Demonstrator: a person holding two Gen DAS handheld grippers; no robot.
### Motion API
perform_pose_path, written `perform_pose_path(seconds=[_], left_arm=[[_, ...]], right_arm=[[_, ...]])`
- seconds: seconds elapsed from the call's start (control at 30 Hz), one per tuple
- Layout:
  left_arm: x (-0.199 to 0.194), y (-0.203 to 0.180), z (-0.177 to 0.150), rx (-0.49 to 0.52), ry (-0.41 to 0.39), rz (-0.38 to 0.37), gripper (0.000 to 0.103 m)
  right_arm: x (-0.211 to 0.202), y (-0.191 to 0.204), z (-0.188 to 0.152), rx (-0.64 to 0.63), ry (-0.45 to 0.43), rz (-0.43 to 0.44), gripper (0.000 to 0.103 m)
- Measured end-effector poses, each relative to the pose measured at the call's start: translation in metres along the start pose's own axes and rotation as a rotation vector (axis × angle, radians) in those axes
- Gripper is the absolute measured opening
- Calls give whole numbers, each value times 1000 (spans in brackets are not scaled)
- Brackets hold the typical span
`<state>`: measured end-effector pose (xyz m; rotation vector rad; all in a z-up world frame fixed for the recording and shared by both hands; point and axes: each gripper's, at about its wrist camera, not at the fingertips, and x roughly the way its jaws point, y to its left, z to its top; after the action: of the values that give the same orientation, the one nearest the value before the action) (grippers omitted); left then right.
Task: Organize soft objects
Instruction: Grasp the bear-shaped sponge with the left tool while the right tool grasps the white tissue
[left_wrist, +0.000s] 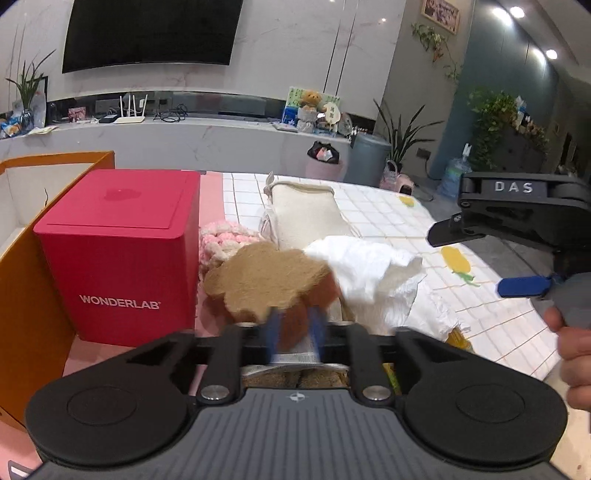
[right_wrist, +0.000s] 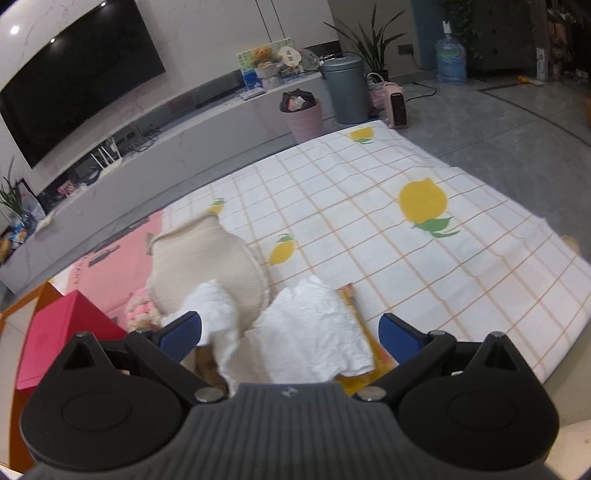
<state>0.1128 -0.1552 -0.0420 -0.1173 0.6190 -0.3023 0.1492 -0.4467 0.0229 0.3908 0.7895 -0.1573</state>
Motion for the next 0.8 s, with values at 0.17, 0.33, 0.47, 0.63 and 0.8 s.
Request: perform_pose_path(seconds=[0.17,0.33,0.47,0.63,0.8], left_arm=[[-9,4,-2,-88,-69,53,82],[-4,13,-1,-194,-62,64,86],[6,23,5,-349,-66,68,86],[31,16,19,-396,11,151,87],[54,5,30,-375,58,220,88]], right_arm=[[14,8,-1,58,-10,52,100],[44,23,-5,40,32,24,82],[63,18,-9,24,115,26,35],[58,-4,-6,86,124,56,13],[35,-22,2,38,29,-81,13]])
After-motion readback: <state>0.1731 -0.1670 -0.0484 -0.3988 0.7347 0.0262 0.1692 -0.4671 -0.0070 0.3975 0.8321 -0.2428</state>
